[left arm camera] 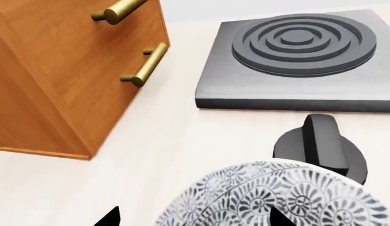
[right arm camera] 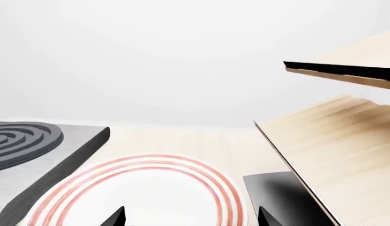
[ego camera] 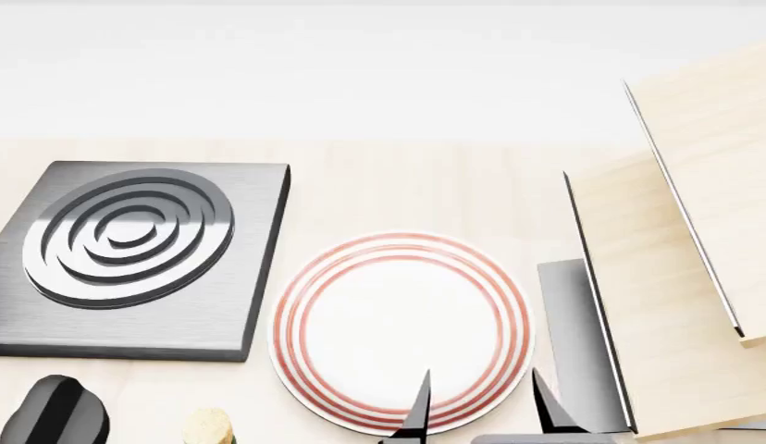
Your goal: Pick up the akita bowl and put it on the plate.
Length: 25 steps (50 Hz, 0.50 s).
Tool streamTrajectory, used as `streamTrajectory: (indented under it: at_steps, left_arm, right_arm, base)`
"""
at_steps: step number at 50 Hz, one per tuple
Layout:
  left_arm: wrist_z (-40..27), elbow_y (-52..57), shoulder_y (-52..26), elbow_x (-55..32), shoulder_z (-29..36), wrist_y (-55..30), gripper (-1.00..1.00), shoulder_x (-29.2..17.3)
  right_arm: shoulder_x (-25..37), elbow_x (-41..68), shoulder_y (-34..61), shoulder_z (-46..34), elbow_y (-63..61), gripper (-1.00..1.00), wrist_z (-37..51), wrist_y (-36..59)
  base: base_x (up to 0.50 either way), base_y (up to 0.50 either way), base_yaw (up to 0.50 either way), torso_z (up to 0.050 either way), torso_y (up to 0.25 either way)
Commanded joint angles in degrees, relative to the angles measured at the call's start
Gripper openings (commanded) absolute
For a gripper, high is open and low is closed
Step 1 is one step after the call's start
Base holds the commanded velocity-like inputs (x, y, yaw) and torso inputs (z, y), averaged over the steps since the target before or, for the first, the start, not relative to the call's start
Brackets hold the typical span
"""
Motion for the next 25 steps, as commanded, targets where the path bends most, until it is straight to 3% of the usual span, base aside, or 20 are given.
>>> streamTrajectory:
  at_steps: [1,25]
  left_arm:
    - [0.45,-0.75,0.26,0.04,0.51,-0.3,1.0,-0.26]
    - [0.77,-1.86,0.53,-1.4,-0.48,-1.56,1.0,-0.77]
  right_arm:
    - [-0.04,0.1,0.18,-0.18,0.57,1.0,0.09,-0.18]
    - [-0.15,0.27,0.66,-0.79,1.66,1.0,-0.01,-0.59]
  base:
    - [0.0,0.0,0.0,0.0,0.0]
    - [0.0,0.0,0.0,0.0,0.0]
